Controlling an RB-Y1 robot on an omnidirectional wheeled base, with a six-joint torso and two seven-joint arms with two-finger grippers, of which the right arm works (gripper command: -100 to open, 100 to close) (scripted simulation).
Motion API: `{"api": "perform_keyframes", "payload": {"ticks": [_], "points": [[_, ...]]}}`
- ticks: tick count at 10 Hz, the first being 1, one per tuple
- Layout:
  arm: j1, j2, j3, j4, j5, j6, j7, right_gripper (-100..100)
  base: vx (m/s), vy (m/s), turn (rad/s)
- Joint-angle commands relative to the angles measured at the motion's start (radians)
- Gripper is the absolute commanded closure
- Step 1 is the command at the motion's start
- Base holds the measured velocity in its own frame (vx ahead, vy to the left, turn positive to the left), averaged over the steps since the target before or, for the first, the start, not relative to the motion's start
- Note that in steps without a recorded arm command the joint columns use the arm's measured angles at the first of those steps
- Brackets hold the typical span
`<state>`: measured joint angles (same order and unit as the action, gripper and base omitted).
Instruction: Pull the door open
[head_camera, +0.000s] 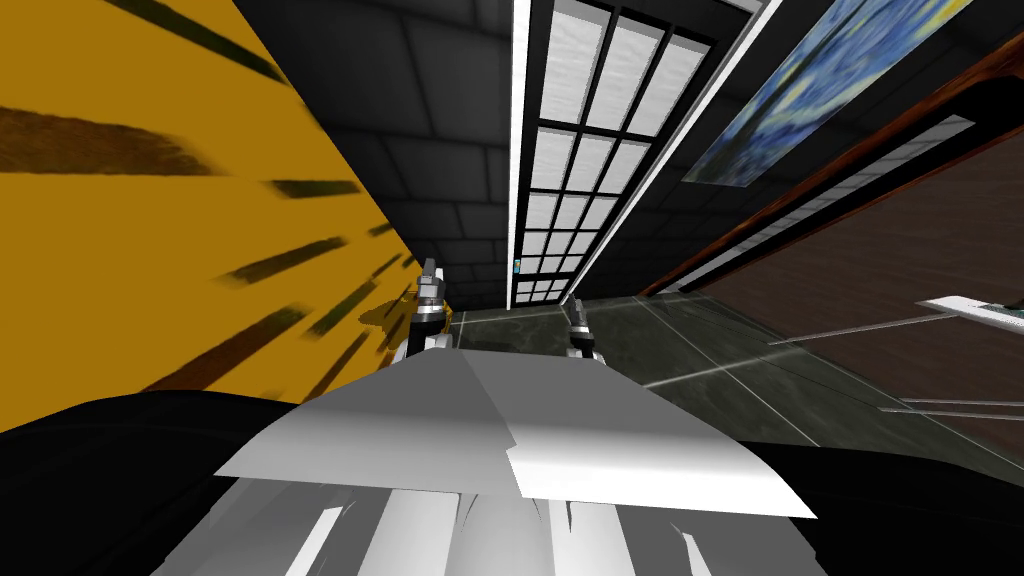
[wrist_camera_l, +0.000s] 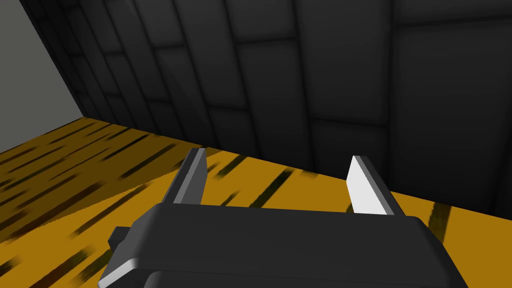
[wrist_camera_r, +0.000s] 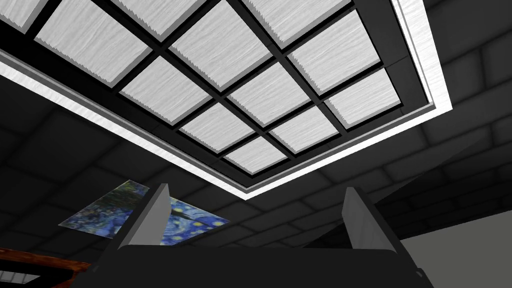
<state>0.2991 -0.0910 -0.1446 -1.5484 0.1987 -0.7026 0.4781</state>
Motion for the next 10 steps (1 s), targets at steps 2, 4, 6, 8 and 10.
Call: {"api": "perform_keyframes", "payload": {"ticks": [2,4,6,8,10], "points": [[-0.022,-0.005,-0.012,0.068,0.023,-0.019,0.044,-100,0.118,0.064,0.039],[-0.036,-0.006,-0.02,0.115,0.041,-0.032,0.076,-100,0.106,0.063,0.039],[-0.049,-0.007,-0.028,0.161,0.058,-0.044,0.108,-100,0.112,0.067,0.04],[-0.062,-0.008,-0.035,0.206,0.076,-0.056,0.139,-100,0.091,0.062,0.035],[-0.076,-0.008,-0.043,0.251,0.093,-0.068,0.171,-100,0.105,0.047,0.039]]}}
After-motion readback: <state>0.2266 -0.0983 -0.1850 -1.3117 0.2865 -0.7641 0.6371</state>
